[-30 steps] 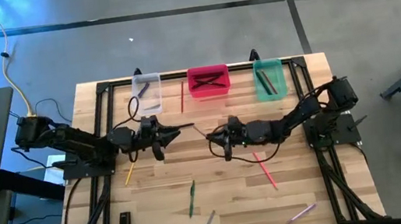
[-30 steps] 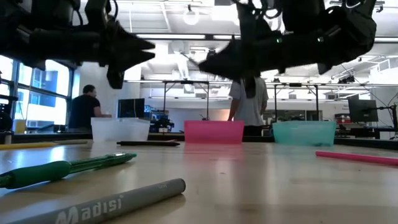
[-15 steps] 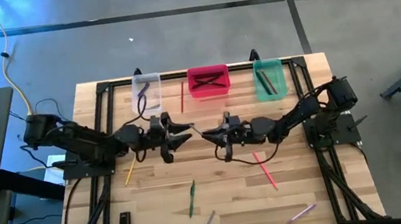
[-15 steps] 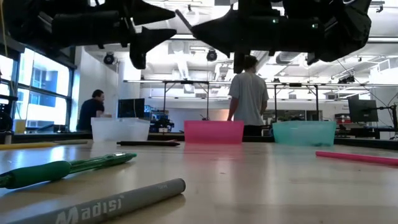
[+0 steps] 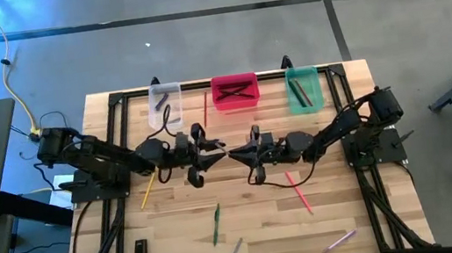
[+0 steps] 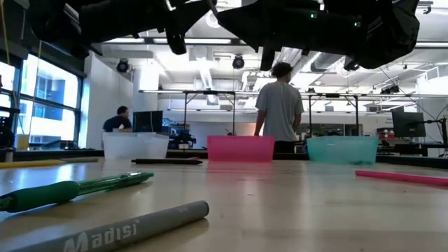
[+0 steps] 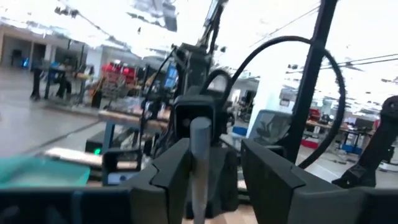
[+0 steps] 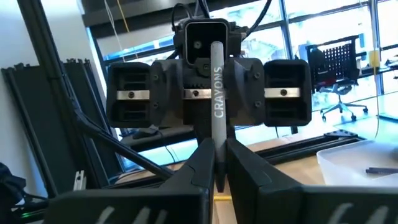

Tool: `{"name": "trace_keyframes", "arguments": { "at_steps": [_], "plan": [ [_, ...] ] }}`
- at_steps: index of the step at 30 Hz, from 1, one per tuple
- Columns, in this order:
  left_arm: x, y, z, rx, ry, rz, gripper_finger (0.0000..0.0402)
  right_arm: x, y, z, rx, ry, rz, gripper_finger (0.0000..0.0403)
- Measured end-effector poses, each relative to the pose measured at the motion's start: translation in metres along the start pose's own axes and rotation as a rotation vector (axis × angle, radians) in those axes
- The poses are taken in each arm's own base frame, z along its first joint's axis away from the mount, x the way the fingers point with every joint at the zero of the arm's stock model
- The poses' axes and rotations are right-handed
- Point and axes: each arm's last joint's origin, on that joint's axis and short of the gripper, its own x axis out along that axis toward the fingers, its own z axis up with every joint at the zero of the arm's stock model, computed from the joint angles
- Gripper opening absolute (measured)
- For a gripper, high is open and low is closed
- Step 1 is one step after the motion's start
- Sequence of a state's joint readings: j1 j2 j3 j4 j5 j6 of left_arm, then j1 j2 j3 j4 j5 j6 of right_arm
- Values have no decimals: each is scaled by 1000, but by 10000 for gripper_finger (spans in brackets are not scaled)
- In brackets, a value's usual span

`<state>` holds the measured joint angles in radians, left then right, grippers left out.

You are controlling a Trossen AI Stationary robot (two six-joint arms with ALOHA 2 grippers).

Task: Sort crayons/erasers/pens/pencils in bins
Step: Put the gray crayon into the transparent bin

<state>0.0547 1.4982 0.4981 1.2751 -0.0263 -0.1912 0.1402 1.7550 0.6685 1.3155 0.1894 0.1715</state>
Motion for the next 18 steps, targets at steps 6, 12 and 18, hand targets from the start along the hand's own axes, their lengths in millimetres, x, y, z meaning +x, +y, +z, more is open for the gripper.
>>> {"name": "trace_keyframes", "arguments": {
  "at_steps": [6,12,18],
  "plan": [
    [0,-2,5,39,-41,-51,91,-1,4,7,-43,-70,32,16],
    [0,-2,9,39,-82,-61,58,-1,5,8,-43,-80,43,16],
    [0,-3,10,19,-95,-75,46,-1,5,8,-50,-82,47,16]
  ]
}}
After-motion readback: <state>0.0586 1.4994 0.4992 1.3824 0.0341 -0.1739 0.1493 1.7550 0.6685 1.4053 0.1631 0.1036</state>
